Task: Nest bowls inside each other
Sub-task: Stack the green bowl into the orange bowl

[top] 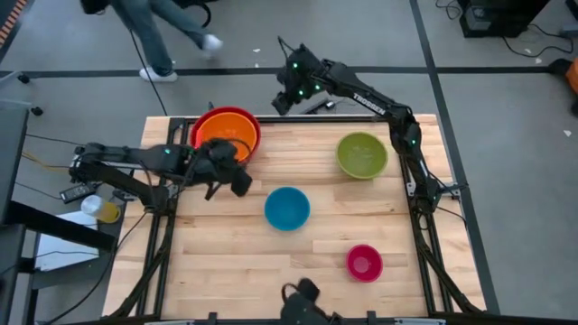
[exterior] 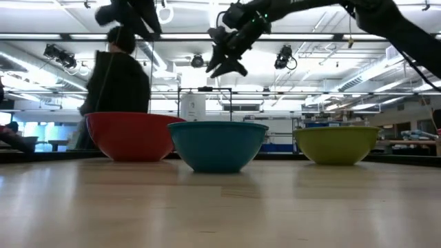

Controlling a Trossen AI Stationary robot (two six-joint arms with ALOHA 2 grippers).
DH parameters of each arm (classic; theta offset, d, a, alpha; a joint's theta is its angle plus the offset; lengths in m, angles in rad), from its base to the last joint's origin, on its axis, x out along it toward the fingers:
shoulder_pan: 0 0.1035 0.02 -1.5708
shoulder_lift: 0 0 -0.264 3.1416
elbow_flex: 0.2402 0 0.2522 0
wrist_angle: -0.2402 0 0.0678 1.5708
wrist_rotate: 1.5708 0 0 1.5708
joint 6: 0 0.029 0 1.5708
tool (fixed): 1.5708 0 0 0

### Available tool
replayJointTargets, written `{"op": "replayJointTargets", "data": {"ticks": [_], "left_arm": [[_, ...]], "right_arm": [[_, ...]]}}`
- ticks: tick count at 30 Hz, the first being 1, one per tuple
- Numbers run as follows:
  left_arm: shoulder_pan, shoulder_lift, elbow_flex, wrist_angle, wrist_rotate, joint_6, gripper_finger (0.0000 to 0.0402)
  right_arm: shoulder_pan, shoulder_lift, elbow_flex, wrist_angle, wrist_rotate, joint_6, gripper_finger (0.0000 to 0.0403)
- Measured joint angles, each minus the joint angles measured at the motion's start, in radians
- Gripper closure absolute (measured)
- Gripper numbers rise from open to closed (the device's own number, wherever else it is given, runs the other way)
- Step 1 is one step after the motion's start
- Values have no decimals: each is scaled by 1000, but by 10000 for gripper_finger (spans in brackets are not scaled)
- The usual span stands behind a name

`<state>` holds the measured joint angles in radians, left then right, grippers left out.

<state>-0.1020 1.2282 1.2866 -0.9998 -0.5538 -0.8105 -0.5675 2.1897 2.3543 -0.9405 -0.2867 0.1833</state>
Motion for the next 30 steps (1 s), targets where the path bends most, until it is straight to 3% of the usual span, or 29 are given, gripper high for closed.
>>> {"op": "replayJointTargets", "data": {"ticks": [6,11,19,25,30], "left_arm": [[16,-44,-217,291,171,77,239],[-13,-137,-364,489,204,105,240],[-55,-309,-677,831,202,68,240],[-97,-242,-778,1054,220,185,240],[-86,-171,-782,1083,219,254,239]], "right_arm": [[94,-79,-162,-144,66,-42,272],[196,-190,-425,-38,132,50,272],[305,-430,-909,195,137,302,272],[431,-557,-1091,285,237,466,272],[533,-542,-1123,338,386,503,272]]}}
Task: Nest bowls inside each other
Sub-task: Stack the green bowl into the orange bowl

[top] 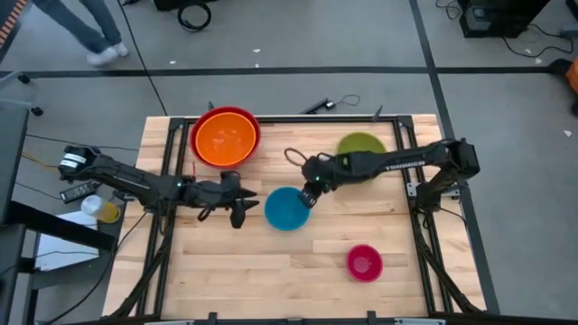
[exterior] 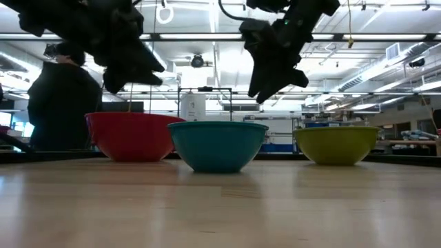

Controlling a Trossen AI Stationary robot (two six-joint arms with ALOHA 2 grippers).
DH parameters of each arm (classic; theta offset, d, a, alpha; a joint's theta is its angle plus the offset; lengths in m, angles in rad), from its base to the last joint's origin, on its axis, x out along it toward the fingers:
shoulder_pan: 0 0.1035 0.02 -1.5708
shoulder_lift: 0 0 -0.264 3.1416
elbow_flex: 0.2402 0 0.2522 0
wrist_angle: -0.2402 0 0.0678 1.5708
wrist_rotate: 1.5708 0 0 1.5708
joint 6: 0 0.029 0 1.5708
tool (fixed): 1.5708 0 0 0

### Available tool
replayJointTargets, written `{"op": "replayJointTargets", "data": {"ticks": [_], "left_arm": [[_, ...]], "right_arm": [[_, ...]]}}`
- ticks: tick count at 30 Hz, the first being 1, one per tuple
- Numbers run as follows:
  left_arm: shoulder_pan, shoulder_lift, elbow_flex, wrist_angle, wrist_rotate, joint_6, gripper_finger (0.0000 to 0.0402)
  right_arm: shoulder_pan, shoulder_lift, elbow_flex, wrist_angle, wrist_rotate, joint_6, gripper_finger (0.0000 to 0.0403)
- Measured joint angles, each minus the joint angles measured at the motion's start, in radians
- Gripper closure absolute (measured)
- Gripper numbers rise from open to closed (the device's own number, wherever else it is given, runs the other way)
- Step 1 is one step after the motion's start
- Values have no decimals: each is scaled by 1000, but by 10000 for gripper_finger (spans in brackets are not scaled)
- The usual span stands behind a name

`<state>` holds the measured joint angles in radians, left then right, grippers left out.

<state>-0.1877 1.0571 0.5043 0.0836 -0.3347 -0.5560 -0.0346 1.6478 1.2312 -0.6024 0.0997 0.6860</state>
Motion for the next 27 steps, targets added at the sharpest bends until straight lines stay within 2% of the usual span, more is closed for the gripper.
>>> {"op": "replayJointTargets", "data": {"ticks": [2,4,8,11,14,18,22,27], "left_arm": [[9,17,-1,21,-1,-2,239],[18,23,0,13,-1,-15,239],[18,20,0,9,0,-84,239],[9,13,0,14,0,-107,239],[9,14,0,8,0,-106,239],[9,13,0,9,0,-106,239],[9,13,0,12,0,-112,239],[11,13,0,17,0,-114,239]], "right_arm": [[22,20,-6,5,65,14,272],[26,37,-8,-38,88,83,272],[-15,19,-8,-237,124,165,272],[-61,-11,-8,-387,185,158,271],[-117,-24,-8,-456,210,68,270],[-179,-12,-8,-441,194,-78,270],[-208,-12,-9,-425,203,-111,270],[-238,-5,-19,-362,141,-140,270]]}}
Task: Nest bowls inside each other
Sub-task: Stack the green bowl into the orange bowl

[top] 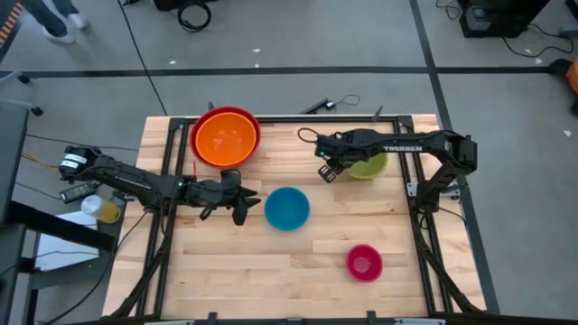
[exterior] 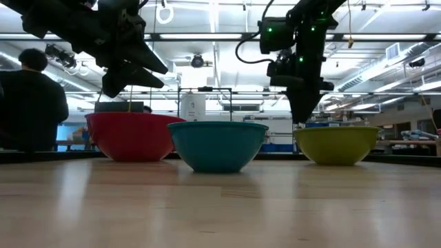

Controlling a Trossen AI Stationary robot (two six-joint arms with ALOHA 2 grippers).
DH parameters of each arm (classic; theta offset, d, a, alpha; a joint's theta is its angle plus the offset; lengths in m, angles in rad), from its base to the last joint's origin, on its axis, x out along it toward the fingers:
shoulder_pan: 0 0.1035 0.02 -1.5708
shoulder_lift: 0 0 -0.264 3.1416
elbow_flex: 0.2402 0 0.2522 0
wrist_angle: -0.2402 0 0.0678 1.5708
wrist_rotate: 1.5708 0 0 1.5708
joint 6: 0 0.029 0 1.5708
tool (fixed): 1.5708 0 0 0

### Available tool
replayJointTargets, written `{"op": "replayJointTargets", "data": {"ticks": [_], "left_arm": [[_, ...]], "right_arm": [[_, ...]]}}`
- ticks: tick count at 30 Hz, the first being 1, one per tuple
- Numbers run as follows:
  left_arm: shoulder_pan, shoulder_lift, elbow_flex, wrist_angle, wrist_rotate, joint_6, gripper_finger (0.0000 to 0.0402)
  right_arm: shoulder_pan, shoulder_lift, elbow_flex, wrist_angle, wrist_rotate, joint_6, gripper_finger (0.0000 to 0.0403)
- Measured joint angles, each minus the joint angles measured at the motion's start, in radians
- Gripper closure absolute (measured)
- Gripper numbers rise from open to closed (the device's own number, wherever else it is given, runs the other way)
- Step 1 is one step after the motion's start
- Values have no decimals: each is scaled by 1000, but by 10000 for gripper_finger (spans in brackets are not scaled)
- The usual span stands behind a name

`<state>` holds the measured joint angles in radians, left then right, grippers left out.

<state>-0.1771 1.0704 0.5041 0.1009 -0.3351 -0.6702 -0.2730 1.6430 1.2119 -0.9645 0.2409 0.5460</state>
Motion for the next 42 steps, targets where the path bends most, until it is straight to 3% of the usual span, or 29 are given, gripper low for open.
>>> {"op": "replayJointTargets", "data": {"ticks": [6,16,23,33,38,42], "left_arm": [[1,0,0,-2,0,-16,239],[1,0,0,-8,0,-35,239],[16,-8,0,-10,0,-34,239],[83,-165,35,-37,-15,45,248],[127,-280,79,-114,-46,105,249],[137,-381,119,-270,-139,116,249]], "right_arm": [[-43,10,-46,6,54,61,270],[-100,12,-171,74,-51,57,278],[-96,7,-132,118,-76,-45,383],[-78,39,88,297,-179,-143,385],[-37,188,315,273,-192,-261,385],[-6,321,541,222,-186,-371,385]]}}
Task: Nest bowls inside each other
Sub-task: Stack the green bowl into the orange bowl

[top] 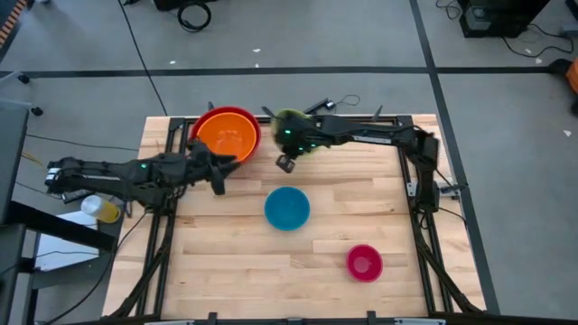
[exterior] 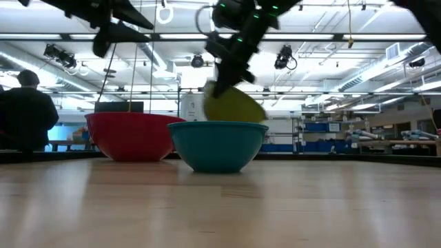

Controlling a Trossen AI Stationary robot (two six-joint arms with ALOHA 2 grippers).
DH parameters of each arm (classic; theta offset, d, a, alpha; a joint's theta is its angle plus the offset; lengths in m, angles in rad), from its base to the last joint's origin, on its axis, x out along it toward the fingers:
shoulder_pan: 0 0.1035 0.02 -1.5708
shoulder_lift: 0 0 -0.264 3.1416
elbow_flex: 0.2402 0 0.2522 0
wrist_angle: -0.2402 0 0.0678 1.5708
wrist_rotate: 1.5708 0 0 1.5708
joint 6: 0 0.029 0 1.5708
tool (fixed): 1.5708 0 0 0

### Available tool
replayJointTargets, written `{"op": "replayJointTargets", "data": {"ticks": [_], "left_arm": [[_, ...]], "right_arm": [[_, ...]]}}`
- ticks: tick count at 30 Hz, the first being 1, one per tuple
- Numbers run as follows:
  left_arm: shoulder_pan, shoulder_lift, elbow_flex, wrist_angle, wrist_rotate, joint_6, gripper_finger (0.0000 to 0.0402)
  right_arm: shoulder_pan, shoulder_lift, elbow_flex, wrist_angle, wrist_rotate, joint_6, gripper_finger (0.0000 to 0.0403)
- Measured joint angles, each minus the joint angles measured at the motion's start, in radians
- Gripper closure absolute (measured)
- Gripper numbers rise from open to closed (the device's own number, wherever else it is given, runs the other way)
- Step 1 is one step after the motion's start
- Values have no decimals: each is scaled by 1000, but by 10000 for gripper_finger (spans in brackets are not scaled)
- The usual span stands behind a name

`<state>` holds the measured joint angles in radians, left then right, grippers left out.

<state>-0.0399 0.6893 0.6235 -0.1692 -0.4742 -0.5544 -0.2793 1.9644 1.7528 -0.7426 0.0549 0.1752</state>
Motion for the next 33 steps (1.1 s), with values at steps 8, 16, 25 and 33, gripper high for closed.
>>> {"op": "replayJointTargets", "data": {"ticks": [8,16,25,33], "left_arm": [[0,-162,92,-340,-136,-104,249],[0,-228,111,-408,-230,-124,249],[-1,-226,111,-505,-229,-218,249],[-3,-226,111,-547,-228,-258,249]], "right_arm": [[31,189,376,-28,56,-223,385],[31,337,485,68,-148,-499,380],[34,411,487,163,-260,-728,378],[3,406,489,264,-339,-547,346]]}}
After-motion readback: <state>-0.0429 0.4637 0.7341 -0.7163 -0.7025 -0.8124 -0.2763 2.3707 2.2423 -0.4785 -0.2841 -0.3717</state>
